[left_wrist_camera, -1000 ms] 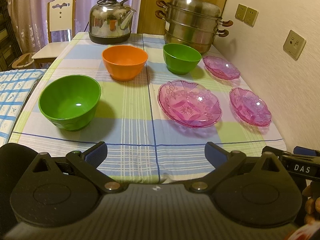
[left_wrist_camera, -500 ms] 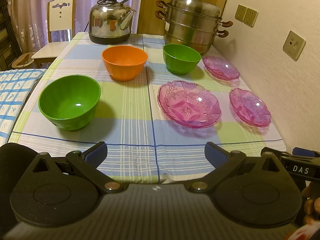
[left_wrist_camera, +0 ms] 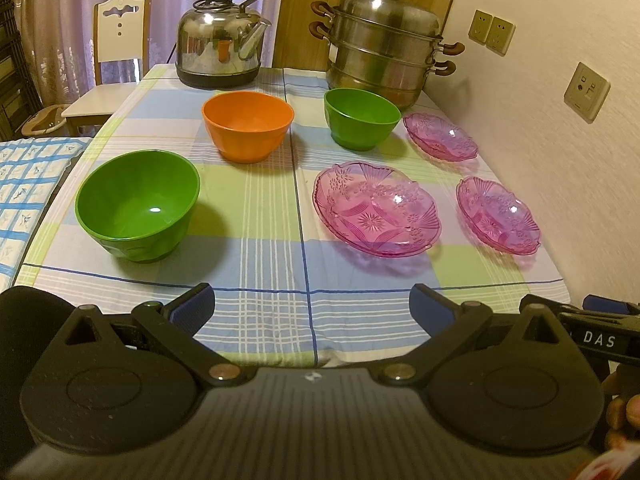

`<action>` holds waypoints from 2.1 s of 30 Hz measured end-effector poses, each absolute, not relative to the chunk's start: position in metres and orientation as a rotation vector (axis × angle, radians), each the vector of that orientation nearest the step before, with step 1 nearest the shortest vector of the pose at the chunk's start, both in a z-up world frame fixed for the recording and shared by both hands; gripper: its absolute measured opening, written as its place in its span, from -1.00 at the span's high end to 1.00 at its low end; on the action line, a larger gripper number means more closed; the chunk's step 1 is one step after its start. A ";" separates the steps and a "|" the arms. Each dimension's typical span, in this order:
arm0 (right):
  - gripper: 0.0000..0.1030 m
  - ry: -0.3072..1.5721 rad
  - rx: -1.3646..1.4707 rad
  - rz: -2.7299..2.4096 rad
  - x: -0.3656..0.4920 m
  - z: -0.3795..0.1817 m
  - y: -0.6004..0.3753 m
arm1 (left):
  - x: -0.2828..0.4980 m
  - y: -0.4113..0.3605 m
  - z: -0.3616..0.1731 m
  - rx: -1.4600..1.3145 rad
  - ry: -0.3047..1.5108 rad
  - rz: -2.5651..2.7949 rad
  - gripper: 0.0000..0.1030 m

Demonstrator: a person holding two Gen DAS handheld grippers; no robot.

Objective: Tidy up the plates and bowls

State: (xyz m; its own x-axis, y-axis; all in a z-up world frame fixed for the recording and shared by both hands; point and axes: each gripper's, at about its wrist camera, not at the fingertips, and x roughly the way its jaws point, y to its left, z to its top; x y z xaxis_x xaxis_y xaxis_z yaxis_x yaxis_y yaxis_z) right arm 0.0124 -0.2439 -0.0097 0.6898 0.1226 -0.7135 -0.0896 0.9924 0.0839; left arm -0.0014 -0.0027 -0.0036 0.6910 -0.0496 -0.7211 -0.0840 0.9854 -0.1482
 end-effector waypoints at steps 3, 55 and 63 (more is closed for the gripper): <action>-0.99 0.801 0.043 0.120 0.013 -0.009 -0.244 | -0.001 -0.004 -0.004 -0.175 0.809 0.018 -0.99; -0.60 0.834 0.205 0.157 0.144 -0.054 -0.249 | 0.174 -0.004 -0.073 -0.264 0.837 -0.092 -0.86; -0.21 0.858 0.228 0.187 0.172 -0.082 -0.242 | 0.192 -0.005 -0.098 -0.217 0.814 -0.126 -0.71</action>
